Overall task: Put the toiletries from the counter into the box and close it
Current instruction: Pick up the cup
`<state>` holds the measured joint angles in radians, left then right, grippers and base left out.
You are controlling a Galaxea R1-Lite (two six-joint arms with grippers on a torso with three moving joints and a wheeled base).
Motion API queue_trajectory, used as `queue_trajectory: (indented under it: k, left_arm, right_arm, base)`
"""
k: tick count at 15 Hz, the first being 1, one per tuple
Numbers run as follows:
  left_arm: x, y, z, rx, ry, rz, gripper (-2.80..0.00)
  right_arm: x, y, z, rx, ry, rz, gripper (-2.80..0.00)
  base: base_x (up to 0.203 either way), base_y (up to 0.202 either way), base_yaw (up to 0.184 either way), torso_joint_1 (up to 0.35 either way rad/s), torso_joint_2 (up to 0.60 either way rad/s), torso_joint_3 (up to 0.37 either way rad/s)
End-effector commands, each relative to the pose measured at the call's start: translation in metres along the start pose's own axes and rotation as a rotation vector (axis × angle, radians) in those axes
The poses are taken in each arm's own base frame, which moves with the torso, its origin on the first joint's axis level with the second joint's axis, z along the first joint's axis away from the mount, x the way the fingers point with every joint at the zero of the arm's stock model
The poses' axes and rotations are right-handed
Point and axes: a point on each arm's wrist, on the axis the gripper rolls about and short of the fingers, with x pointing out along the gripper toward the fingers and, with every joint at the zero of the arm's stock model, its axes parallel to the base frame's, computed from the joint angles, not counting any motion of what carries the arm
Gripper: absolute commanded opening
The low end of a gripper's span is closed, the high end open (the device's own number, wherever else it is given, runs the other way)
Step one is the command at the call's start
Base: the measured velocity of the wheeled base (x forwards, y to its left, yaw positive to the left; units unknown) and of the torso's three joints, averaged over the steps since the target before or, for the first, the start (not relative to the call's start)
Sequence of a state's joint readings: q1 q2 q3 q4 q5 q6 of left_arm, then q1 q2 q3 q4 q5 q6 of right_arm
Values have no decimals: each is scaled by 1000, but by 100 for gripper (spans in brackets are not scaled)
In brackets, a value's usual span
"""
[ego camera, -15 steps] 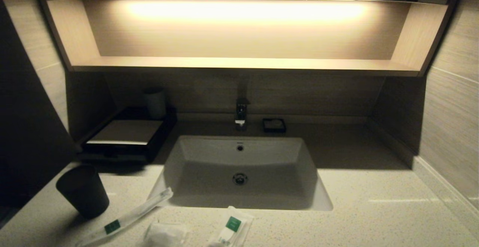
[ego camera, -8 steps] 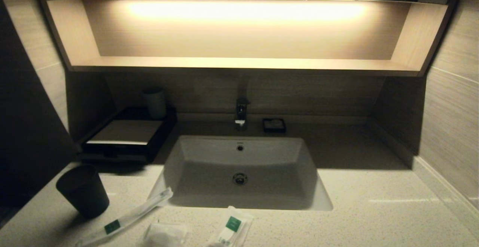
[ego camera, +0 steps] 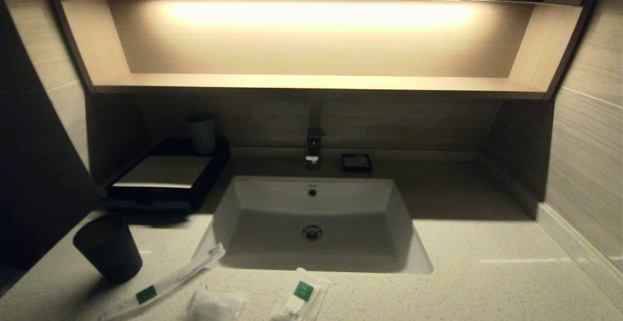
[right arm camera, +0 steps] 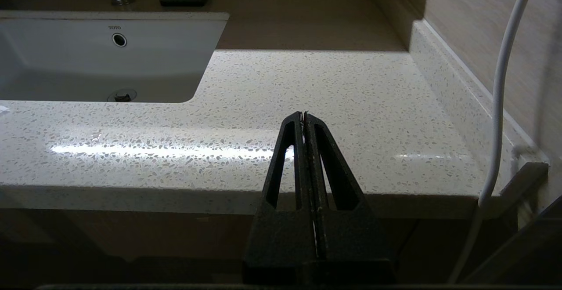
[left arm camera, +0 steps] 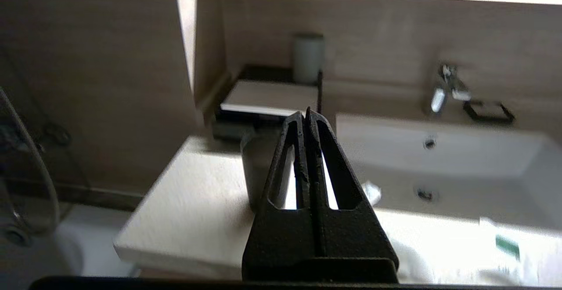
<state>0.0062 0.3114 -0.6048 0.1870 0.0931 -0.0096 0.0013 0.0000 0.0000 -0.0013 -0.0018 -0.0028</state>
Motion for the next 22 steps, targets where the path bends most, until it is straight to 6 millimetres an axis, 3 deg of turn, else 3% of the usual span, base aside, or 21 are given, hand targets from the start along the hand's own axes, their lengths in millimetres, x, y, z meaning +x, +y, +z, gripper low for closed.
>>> queue_trajectory:
  k: [1, 5, 10, 14, 18, 22]
  left_arm:
    - [41, -3, 19, 16, 126, 52, -280]
    - [96, -5, 32, 51, 264, 165, -280]
    - [142, -9, 31, 80, 415, 177, -280]
    - [138, -9, 25, 99, 634, 170, -280]
    - [137, -9, 26, 93, 662, 178, -280]
    - [137, -9, 14, 94, 700, 172, -280]
  right_arm:
    - [0, 0, 0, 0, 1, 1, -280]
    - [0, 0, 0, 0, 1, -1, -280]
    - [0, 0, 0, 0, 1, 1, -280]
    - [0, 0, 0, 0, 1, 1, -280]
    - [0, 0, 0, 0, 1, -1, -280]
    - [0, 0, 0, 0, 1, 1, -280]
  base:
    - [0, 0, 0, 0, 0, 0]
    - [0, 0, 0, 0, 0, 0]
    - [0, 0, 0, 0, 0, 0]
    - [0, 0, 0, 0, 0, 0]
    - [0, 0, 0, 0, 0, 0]
    - [0, 0, 0, 0, 0, 0]
